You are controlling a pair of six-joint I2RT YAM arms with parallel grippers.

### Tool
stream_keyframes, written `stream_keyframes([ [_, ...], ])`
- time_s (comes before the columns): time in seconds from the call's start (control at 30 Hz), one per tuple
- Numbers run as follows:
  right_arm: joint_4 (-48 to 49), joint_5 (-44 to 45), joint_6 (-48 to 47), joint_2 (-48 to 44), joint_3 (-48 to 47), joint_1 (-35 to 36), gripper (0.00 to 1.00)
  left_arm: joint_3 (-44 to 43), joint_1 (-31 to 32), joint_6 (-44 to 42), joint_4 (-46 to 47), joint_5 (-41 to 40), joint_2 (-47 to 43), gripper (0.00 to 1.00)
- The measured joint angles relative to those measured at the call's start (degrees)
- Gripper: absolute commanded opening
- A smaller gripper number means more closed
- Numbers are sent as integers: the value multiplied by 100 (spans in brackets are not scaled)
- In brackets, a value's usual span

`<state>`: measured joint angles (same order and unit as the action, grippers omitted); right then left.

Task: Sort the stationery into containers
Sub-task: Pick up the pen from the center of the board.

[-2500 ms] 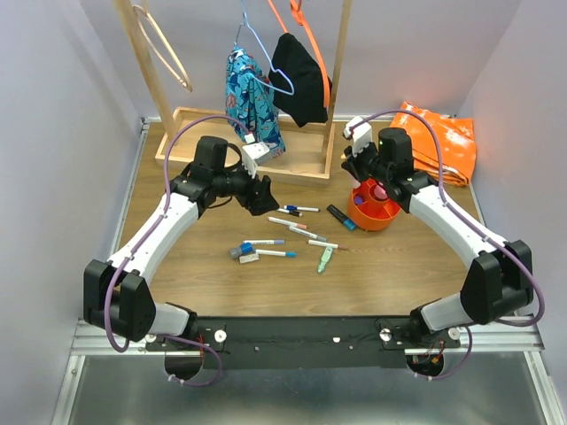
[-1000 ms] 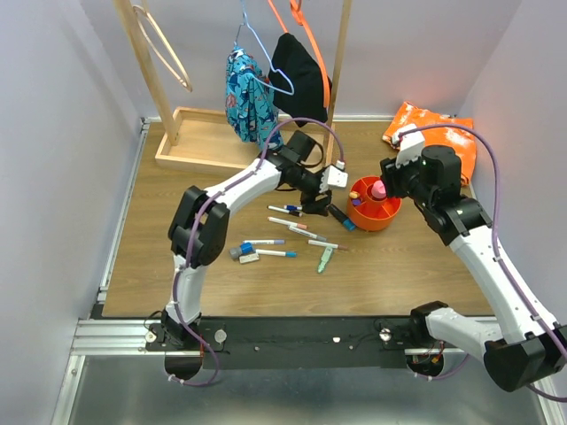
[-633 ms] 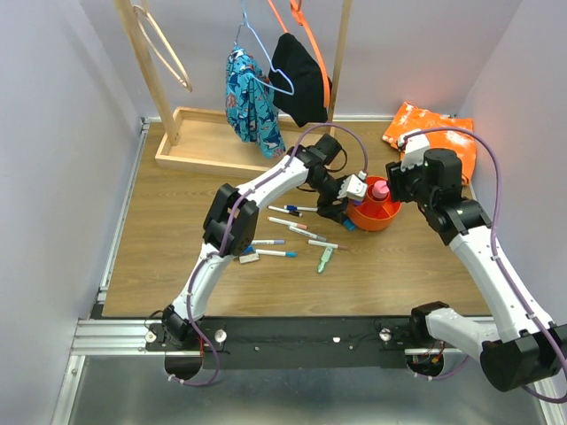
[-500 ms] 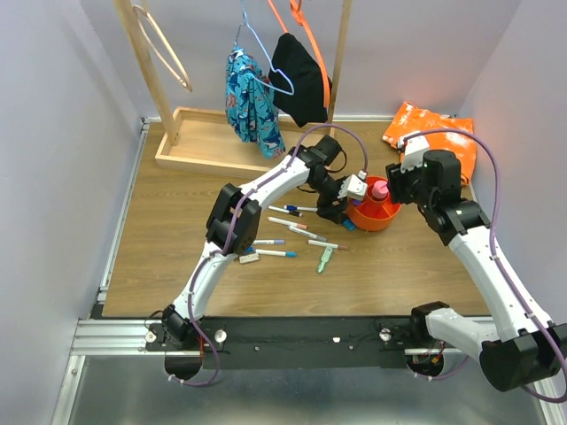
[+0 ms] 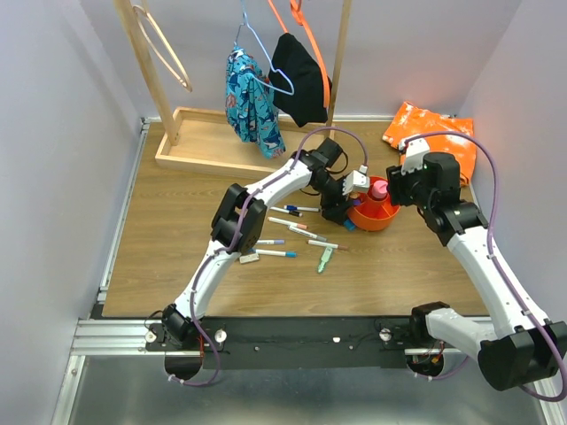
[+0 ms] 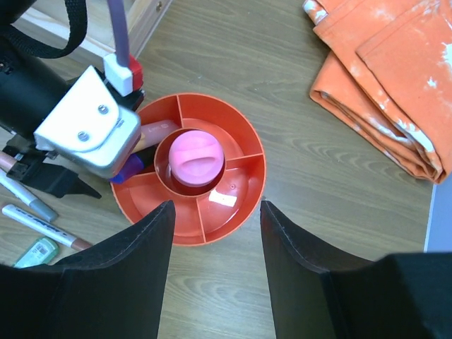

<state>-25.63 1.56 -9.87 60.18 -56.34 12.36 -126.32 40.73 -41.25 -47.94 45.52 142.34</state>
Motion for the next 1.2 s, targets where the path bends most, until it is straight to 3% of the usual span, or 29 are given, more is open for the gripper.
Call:
stream_keyframes([
  [0.4, 26, -39, 87, -26, 160, -105, 60, 120, 2, 459, 225, -306, 92, 75],
  [0.6, 26, -120, 94, -55, 181, -133, 60, 1338, 2, 350, 570, -282, -584, 70],
  [0.67, 24, -149, 96, -63, 190, -136, 60, 1537, 2, 358, 632, -282, -699, 82],
  [0.73, 24, -179, 103, -66, 199, -140, 60, 1705, 0, 376, 732, -269, -791, 82],
  [0.93, 28, -245, 151, -94, 245, -151, 60, 2750, 42, 800, 1731, -376, -1331, 84],
  [1.2, 28, -251, 201, -203, 264, -160, 59, 3648, 393, 1585, 3320, -1469, -1722, 79],
])
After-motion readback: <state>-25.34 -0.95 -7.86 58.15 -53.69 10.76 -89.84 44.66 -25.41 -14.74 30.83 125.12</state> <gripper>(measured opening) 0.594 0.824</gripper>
